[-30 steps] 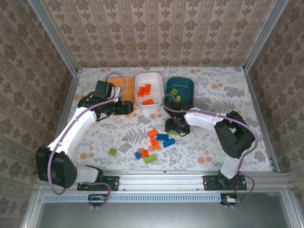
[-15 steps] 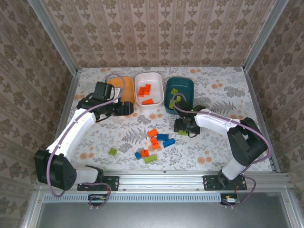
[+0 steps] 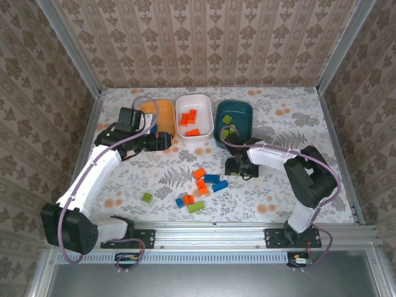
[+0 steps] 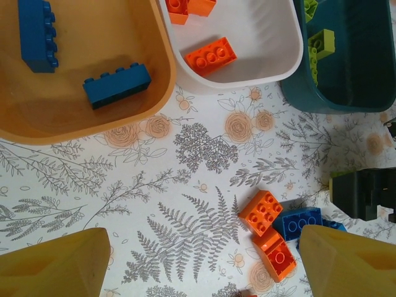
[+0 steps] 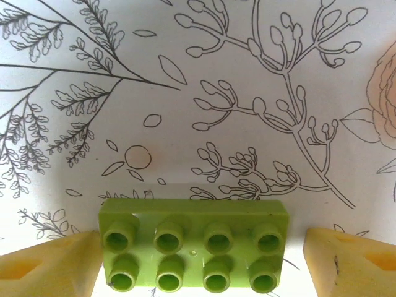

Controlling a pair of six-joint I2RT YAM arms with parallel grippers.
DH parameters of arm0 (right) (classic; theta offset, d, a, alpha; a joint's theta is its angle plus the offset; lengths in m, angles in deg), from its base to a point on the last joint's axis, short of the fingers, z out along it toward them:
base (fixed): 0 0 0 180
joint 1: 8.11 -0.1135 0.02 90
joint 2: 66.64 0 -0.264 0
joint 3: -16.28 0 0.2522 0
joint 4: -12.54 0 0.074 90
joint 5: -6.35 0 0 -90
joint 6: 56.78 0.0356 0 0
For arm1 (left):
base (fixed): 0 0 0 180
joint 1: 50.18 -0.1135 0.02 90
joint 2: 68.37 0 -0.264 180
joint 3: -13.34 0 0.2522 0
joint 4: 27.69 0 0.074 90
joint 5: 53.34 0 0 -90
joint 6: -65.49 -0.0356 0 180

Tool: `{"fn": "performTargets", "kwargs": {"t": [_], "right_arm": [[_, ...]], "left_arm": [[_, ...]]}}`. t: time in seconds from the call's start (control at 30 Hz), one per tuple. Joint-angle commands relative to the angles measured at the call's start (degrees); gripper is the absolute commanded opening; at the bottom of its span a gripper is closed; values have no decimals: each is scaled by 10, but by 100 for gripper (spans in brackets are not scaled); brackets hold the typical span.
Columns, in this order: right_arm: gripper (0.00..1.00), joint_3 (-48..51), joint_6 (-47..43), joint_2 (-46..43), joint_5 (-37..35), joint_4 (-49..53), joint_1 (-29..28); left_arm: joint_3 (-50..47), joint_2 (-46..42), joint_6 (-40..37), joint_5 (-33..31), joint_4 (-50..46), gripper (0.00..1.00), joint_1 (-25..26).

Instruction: Sort the legos into containers by color

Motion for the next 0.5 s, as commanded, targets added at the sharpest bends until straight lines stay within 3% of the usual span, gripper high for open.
{"fn": "performTargets", "kwargs": {"t": [0.0, 0.2, 0.47], "right_arm": [[82, -2, -7, 22, 12, -22, 4], [68, 9, -13, 23, 27, -41, 14], [63, 11, -22, -30, 10, -19, 14]], "left_arm": [[-8, -17, -2, 2, -26, 82, -5], [-8, -26, 1, 2, -35, 82, -5], [-24, -39, 16, 9, -36, 82, -7]]}}
